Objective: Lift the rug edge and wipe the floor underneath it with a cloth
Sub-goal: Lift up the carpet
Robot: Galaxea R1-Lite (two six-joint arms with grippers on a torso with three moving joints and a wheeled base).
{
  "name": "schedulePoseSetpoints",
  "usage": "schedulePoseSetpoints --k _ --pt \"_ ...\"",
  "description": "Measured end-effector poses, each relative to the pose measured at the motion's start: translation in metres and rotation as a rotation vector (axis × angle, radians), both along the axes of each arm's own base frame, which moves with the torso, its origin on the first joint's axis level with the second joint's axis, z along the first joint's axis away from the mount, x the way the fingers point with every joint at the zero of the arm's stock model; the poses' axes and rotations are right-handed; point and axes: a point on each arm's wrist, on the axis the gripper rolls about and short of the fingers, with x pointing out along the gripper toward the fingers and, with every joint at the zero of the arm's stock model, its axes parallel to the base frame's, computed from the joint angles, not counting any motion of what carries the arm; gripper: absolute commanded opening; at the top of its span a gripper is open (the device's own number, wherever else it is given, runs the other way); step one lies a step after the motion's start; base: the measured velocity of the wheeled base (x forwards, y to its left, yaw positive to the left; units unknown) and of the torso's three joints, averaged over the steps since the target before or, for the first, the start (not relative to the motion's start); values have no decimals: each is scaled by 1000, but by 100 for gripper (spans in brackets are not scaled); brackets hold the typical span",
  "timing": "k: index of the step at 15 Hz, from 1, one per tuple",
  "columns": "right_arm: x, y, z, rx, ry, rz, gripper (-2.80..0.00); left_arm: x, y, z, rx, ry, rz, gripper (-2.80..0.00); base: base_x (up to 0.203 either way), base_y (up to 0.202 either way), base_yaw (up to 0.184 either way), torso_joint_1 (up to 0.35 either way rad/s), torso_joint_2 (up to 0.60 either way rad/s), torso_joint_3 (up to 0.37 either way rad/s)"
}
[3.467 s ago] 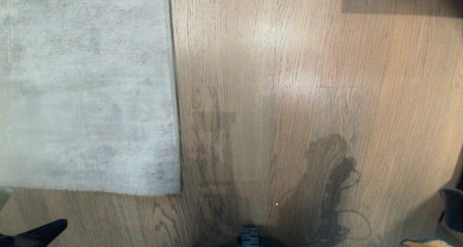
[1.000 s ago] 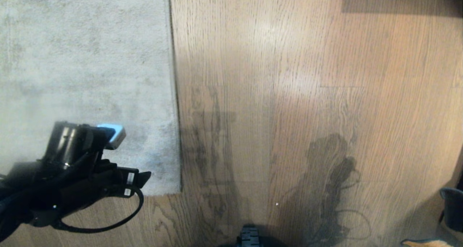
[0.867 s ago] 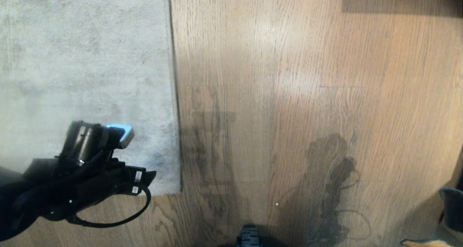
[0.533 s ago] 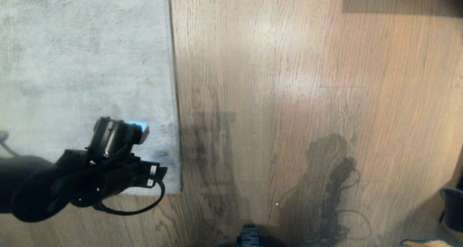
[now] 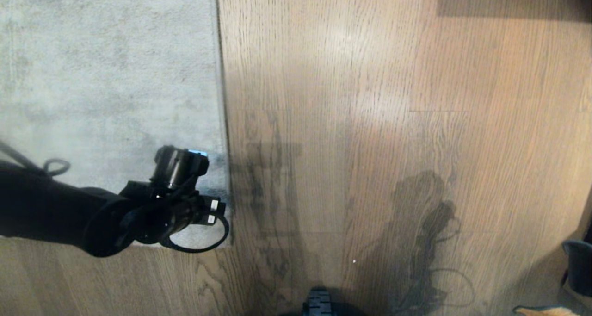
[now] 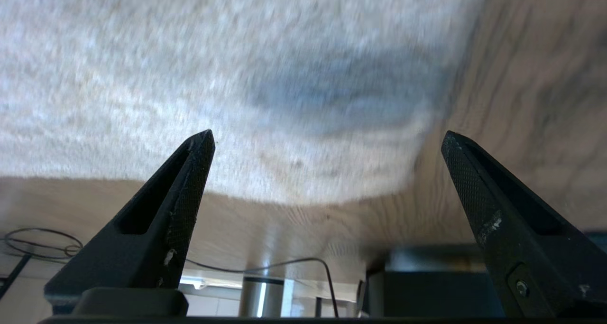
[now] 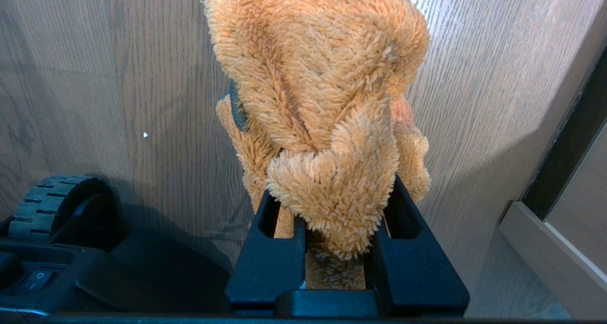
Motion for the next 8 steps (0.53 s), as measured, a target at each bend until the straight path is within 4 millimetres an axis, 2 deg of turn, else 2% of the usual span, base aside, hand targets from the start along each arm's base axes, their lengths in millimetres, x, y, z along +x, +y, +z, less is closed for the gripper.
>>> schedulePoseSetpoints --k 8 --pt "0 0 0 -1 0 0 -280 20 -15 -6 30 -15 14 0 0 0 0 0 0 0"
